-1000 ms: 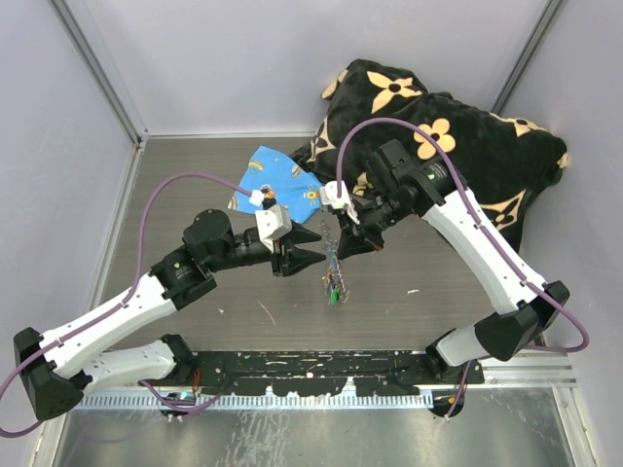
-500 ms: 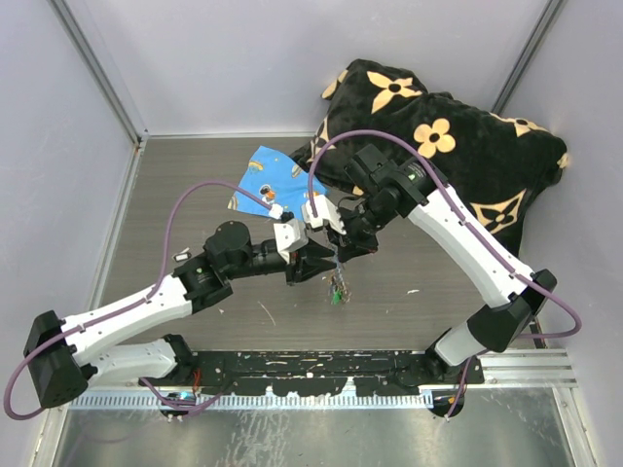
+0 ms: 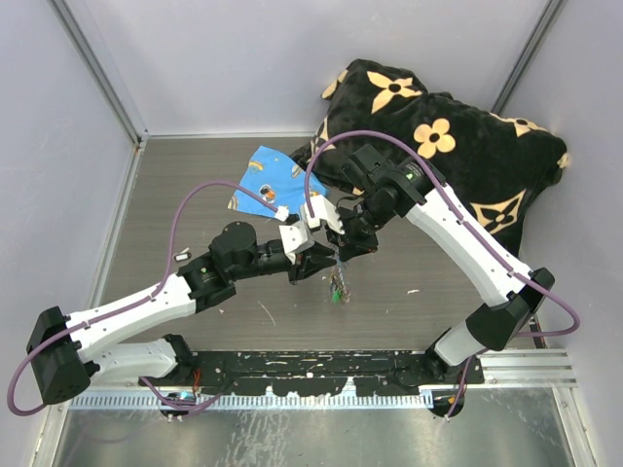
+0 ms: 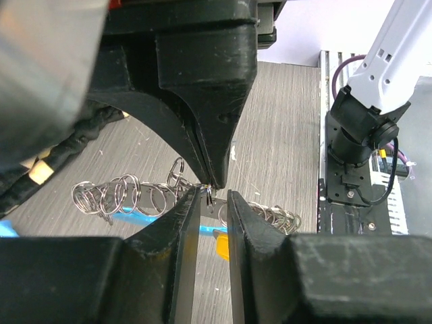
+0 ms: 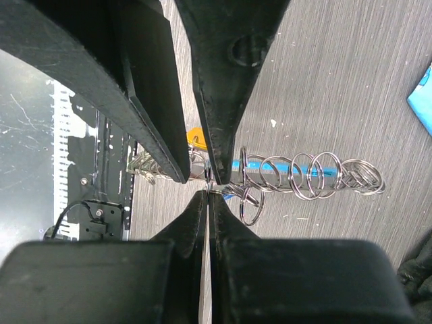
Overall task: Remove the keys from the keyring
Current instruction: Remove the key from the keyring.
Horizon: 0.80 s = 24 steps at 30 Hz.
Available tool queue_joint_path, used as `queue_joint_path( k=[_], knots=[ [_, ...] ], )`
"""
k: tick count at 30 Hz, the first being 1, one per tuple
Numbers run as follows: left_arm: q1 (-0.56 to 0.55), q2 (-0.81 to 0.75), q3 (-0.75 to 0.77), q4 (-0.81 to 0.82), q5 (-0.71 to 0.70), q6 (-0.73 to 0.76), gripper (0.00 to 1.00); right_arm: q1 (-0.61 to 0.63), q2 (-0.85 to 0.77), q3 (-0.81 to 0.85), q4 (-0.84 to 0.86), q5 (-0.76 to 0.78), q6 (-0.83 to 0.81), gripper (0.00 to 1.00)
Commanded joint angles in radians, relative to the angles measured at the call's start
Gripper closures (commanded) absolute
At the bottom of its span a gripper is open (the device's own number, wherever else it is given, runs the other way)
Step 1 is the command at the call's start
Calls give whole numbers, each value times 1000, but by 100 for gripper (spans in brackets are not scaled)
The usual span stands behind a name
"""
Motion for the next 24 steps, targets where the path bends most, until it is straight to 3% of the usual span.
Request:
queue_joint_path(
  k=[1, 13, 18, 24],
  knots=[
    [-4, -11, 10, 9, -19, 34, 76, 8, -6, 54, 9, -24, 14, 99],
    [-4, 22, 19, 22, 0, 28, 77, 8, -3, 65, 9, -61, 22, 99],
    [-4, 19, 11, 37, 5, 27, 83, 8, -9, 62, 20, -72, 31, 99],
    [-4, -38, -68, 142, -18, 18, 73, 9, -38, 32, 51, -81, 38, 99]
  ],
)
